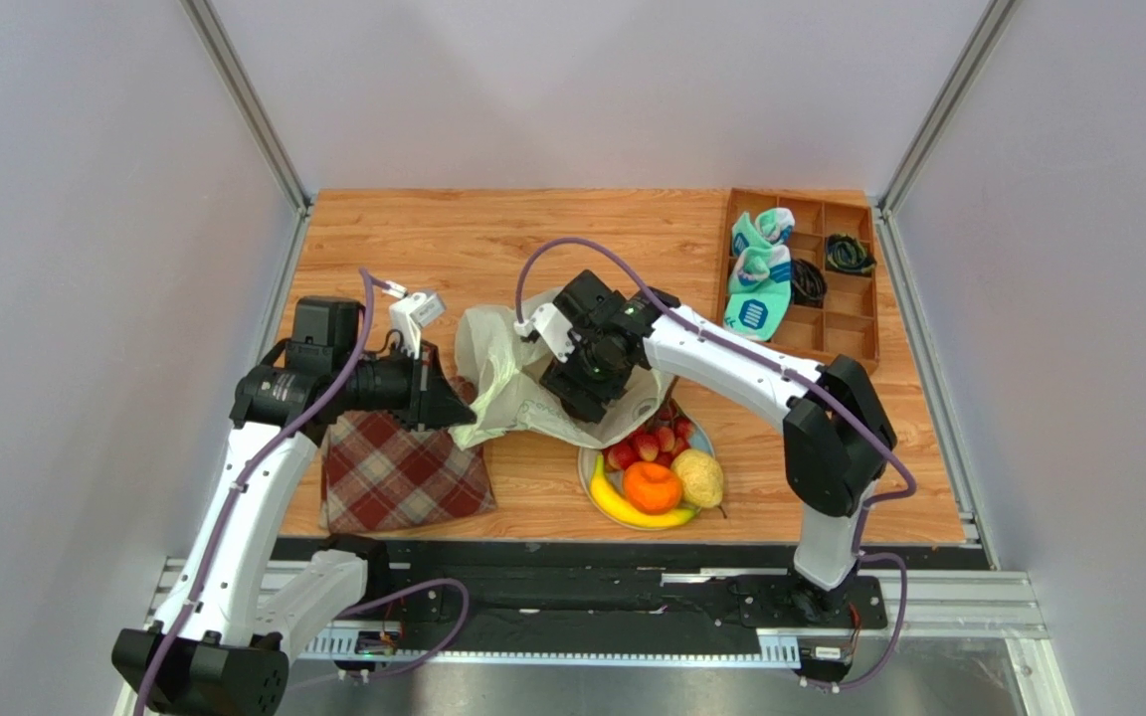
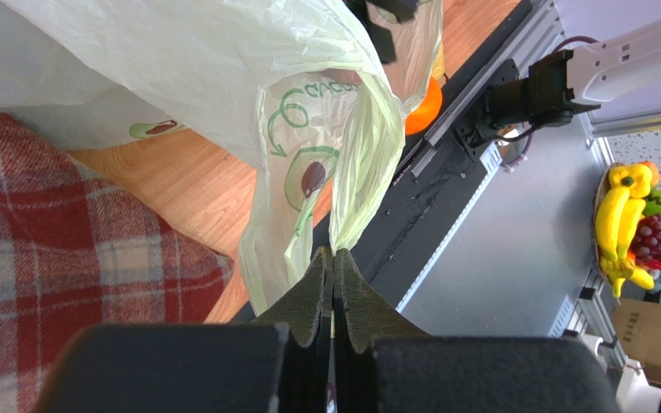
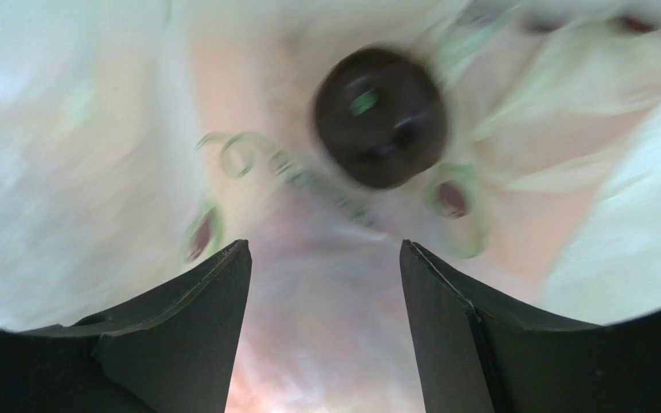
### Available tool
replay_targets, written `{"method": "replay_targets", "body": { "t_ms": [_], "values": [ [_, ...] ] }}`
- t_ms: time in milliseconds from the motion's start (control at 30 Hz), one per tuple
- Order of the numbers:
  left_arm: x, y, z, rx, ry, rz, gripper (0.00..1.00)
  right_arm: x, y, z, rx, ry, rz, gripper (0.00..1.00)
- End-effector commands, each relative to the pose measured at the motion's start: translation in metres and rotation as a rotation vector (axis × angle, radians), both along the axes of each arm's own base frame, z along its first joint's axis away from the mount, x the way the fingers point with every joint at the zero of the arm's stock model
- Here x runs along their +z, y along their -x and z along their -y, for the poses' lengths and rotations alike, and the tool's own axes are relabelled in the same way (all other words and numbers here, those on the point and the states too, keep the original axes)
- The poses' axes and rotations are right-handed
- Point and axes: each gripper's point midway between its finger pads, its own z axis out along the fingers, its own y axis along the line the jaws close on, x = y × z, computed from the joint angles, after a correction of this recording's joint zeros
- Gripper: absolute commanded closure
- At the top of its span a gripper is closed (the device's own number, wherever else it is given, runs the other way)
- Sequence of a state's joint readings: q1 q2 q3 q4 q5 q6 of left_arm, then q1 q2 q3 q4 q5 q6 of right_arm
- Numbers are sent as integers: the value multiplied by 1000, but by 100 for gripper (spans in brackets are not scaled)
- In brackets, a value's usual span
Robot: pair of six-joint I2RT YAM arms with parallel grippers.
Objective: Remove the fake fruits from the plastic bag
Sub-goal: Adjust the plastic bag at the center of the board, then take out the fake fruit from the plastic bag.
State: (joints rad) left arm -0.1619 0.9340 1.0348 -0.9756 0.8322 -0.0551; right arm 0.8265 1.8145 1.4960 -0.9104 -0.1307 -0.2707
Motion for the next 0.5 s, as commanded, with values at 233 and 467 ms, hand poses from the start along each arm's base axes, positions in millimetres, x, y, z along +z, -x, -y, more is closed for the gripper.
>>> {"method": "replay_targets", "body": {
  "t_ms": [233, 467],
  "values": [
    [8, 6, 1, -15, 12, 29, 100, -20, -59, -31, -22, 23, 94, 24],
    [10, 0, 2, -7, 20, 39, 100, -43, -50, -23, -10, 73, 36, 30]
  ]
}}
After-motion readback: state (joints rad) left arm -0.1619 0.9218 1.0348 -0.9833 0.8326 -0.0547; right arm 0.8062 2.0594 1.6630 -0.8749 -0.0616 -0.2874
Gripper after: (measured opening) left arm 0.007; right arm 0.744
